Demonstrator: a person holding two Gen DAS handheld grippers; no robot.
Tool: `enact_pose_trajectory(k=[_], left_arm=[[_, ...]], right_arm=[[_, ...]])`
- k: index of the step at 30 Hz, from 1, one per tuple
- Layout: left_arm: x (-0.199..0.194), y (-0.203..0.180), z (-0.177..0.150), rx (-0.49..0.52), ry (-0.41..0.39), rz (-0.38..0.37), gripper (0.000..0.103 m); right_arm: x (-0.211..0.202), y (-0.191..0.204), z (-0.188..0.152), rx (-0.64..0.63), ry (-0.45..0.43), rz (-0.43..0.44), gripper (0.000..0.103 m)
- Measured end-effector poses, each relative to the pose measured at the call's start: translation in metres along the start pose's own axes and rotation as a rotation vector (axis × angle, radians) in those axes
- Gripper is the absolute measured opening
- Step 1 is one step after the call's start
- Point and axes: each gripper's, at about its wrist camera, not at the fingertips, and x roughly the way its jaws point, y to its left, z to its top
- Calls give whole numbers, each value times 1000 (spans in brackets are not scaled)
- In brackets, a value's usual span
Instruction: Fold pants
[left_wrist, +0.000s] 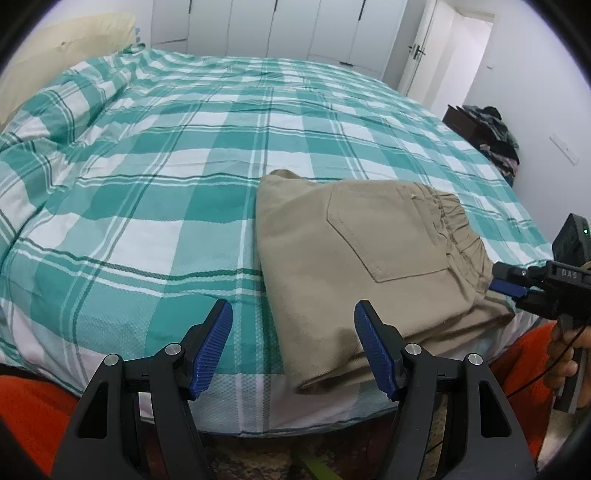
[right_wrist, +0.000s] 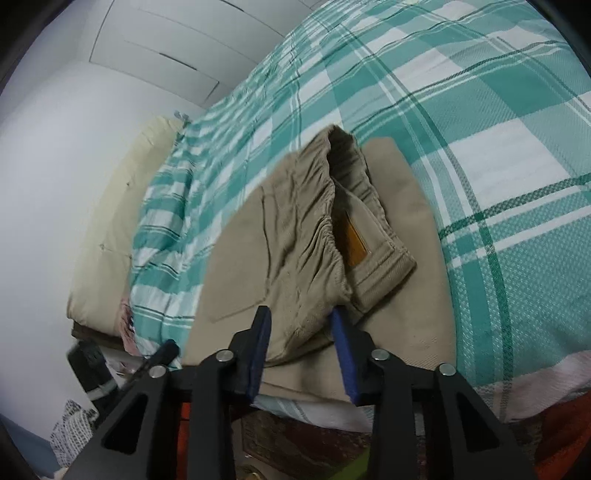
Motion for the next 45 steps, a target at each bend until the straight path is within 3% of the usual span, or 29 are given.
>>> enact_pose_trajectory(k=[5,8,11,14,16,17,19,20,21,23,29,32,34,36,39,42,45], left_arm=[[5,-4,-1,12,15,4,70],[2,-9,-1,25,8,6,70],[7,-19,-2,77,14,23,70],[30,-29,-9,141,105,45,69],[33,-30,-12,133,109,43,68],[31,-29,-12,128,104,38,68],[28,-29,-10,129,98,32,68],[28,-28,-10,125,97,27,68],[29,-27,-10,116,99,22,68],[31,-25,-10,101,106,11,68],[31,-24,-10,96,101,1,69],[24,-22,-9,82,88,-2,69],[16,-22,-8,86,68,-3,69],[15,-23,-9,99,67,5,71],[25,-24,-11,115,101,22,71],[32,-25,-13,122,126,29,72],[29,-27,-14,143,113,53,72]], right_arm=[[11,-6,1,35,32,-32,35],[1,2,4,-5,-48,-14,12],[-16,14,11,-63,-121,-11,11],[-4,9,11,-79,-80,-88,11],[8,-5,8,-30,-49,-101,13],[6,-12,6,16,-55,-64,18],[-2,-18,6,60,-66,-38,30],[-6,-18,7,58,-66,-53,47],[-9,-18,7,57,-61,-69,52],[-7,-21,7,74,-42,-56,52],[27,-15,18,22,15,-147,54],[35,-17,20,17,-8,-141,37],[22,-11,18,18,-45,-88,27],[2,6,16,-16,-93,-44,25],[-15,27,3,-114,-102,-100,25],[6,-2,-14,-58,-31,-202,26],[10,-18,-16,15,-45,-157,29]])
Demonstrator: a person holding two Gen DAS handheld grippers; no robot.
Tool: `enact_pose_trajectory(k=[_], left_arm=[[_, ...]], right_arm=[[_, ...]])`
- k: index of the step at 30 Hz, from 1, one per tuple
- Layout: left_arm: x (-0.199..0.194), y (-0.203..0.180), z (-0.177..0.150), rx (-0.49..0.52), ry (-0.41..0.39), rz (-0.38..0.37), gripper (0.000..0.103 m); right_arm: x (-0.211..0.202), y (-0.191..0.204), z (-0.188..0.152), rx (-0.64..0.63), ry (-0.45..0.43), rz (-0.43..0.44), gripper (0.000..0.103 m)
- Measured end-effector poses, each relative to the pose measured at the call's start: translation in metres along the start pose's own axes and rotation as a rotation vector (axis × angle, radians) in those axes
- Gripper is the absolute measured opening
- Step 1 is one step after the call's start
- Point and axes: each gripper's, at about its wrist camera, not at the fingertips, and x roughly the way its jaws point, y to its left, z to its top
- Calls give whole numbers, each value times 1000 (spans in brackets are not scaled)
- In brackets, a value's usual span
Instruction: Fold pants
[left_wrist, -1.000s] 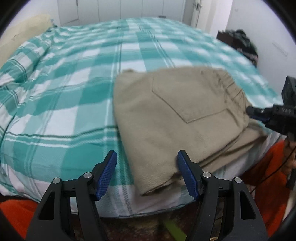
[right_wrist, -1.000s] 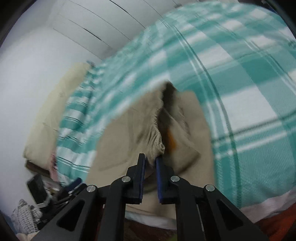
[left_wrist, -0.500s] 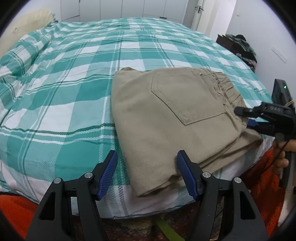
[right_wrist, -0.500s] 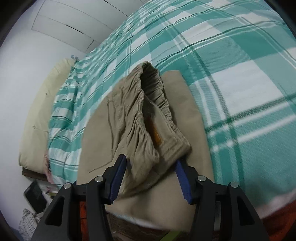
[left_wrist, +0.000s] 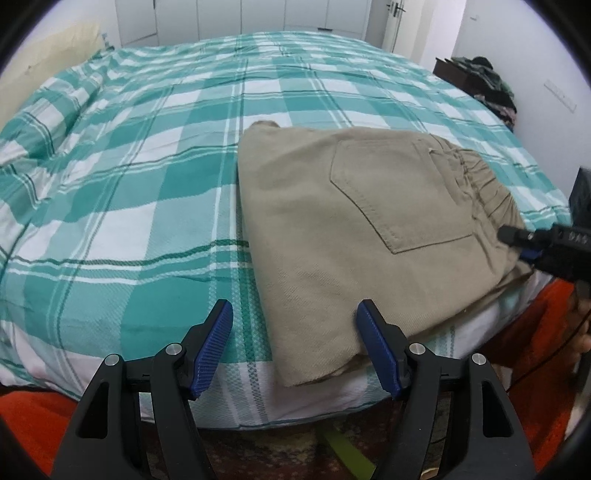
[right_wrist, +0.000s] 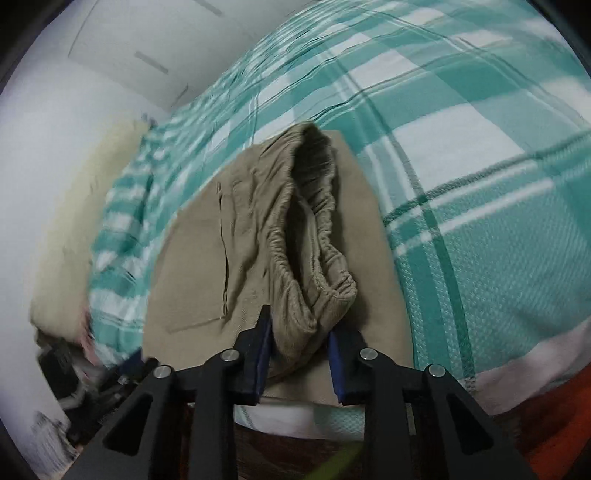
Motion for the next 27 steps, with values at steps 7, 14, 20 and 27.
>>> enact_pose_trajectory(k=[7,14,20,27], left_arm=[[-1,-2,-1,8,-1,17,72],[0,-7,-2,40,-4,32,72],[-1,-14,-4,76,-8,45,72],[-12,17,5,-62,-4,-33,82]], right_arm=[[-12,12,2,-59,-13,-30,41],[-53,45,9,-220,-202,-323,47],[-49,119,38,-522,-260,-169,48],[39,71,11,-585,16,-208,47]])
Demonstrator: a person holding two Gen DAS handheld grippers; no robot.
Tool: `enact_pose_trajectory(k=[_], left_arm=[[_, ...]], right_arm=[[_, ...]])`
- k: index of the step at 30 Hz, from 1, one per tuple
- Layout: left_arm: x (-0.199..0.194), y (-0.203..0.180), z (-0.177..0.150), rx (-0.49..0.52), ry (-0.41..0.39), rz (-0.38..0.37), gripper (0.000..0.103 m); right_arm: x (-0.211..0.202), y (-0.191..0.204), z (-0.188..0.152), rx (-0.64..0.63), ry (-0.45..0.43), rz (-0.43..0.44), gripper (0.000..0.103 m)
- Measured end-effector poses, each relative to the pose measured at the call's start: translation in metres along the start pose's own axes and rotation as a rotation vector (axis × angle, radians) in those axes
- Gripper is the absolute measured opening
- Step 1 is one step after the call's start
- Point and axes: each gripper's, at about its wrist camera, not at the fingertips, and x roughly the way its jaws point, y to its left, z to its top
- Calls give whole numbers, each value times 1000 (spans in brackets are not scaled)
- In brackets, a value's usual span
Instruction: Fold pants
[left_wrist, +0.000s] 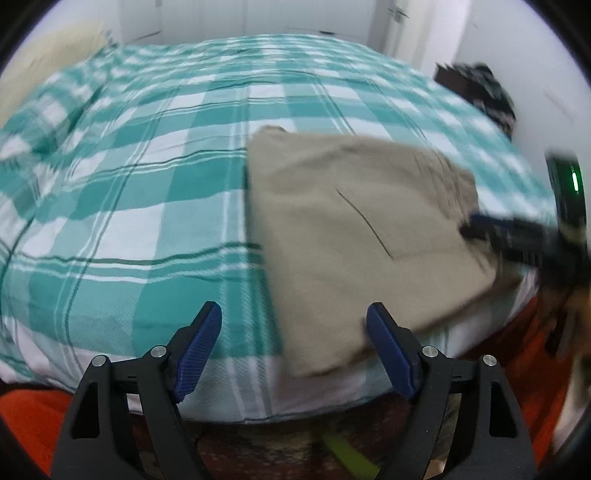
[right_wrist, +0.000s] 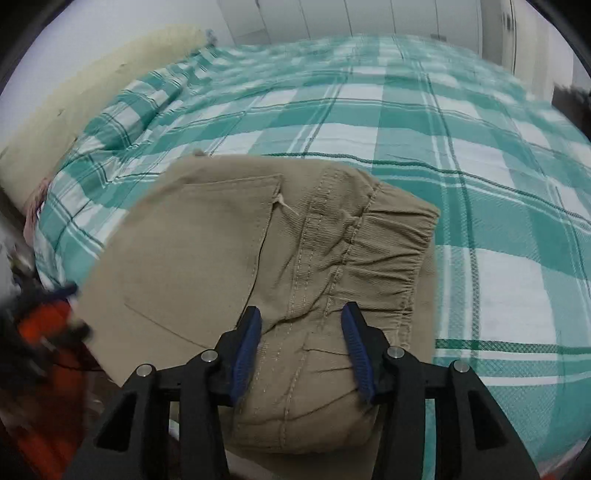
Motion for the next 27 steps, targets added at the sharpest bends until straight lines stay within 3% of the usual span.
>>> enact_pose_trajectory(k=[3,6,9,11,15,19,22,27], left_arm=[[11,17,35,-83,15,-16,82],[31,16,80,-72,19,-16,83],[69,4,123,-3,60,67,83],[105,-1,139,20,135,131,83],[153,10,135,-15,226,223,103],[128,27,125,-57,180,178,97],[86,36,109,-24,144,94,92],[19,33,39,93,123,-142,94]], right_arm=[[-8,3,0,-30,12,-18,47],[-6,3,-4,-31,-4,-28,47],[-4,4,-8,-49,-15,-43,47],[-3,4,-8,-50,-17,-37,47],[-3,2,-9,-50,-28,-27,47],[-3,5,-10,-62,-31,-35,47],[-3,2,-10,-53,-33,-19,47],[-4,-1,-9,-37,-31,-8,47]])
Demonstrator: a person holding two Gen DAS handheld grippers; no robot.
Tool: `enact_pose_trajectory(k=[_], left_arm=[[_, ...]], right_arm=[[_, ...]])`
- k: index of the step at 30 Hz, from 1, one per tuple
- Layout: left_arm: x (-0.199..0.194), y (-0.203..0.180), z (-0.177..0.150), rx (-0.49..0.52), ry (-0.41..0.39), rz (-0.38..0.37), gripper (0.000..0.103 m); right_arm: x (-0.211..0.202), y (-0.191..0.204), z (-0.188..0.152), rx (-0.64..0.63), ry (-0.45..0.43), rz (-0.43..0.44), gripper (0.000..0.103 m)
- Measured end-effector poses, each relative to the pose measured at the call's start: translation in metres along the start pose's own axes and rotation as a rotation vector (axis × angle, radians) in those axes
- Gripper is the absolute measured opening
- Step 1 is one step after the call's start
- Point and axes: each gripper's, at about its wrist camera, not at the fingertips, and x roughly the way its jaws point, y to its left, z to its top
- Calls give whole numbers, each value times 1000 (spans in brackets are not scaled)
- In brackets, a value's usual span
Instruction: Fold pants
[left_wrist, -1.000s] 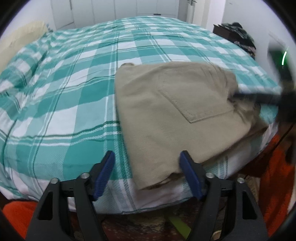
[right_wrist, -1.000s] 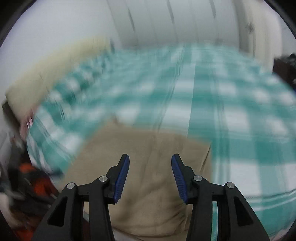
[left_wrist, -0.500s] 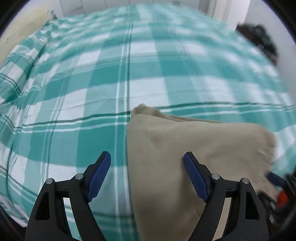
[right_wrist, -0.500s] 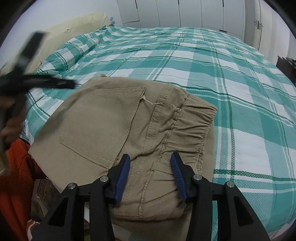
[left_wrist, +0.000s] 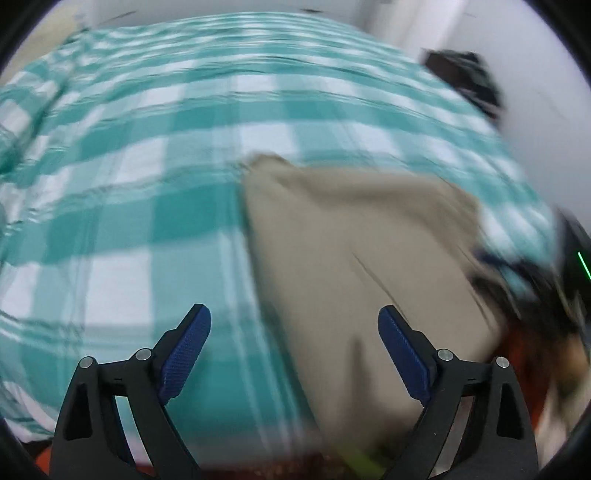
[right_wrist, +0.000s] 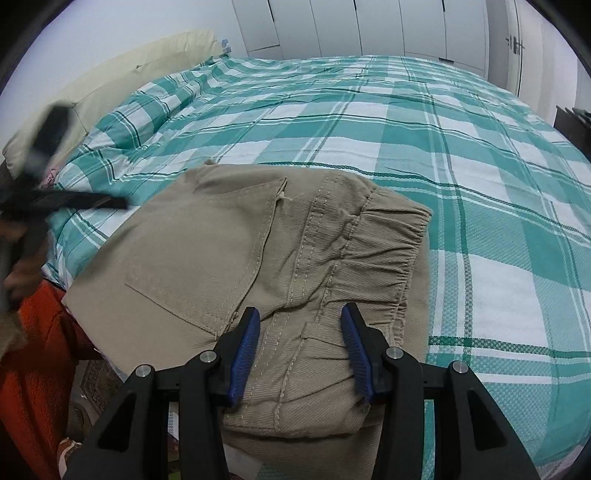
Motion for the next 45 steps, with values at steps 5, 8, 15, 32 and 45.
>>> enact_pose_trajectory(k=[5,8,15,32,45], left_arm=[[28,5,-46,10,102,76,95],[26,6,-45,-29,86,75,95],[-10,16,-31,-140,-5,-77,94],[53,0,24,-253,124,-124,20],[-47,18,148,-196,-261,-58,13]], right_arm=[[1,-1,1,14,1,1,47],[2,3,1,2,3,-17,47],[-18,-11,3,90,-30,51,47],[16,-89,9,418,228,303,53],[-40,-17,147,43,-58,162,34]])
